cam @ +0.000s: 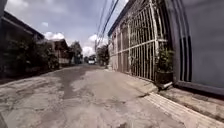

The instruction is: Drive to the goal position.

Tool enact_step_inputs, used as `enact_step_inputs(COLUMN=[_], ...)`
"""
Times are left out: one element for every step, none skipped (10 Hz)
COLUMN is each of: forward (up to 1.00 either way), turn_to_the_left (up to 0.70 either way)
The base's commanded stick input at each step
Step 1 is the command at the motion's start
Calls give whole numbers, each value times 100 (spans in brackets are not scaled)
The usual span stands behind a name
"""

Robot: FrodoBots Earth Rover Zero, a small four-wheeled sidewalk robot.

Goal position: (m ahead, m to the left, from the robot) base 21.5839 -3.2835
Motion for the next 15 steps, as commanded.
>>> enact_step_inputs(forward=[0, 0, 0, 0, 0, 0, 5, 34, 70, 70, 70, 70, 70, 70, 70], turn_to_the_left=[0, 0, 0, 0, 0, 0, 0, 0, 0, 0, 0, 0, 0, 0, 0])
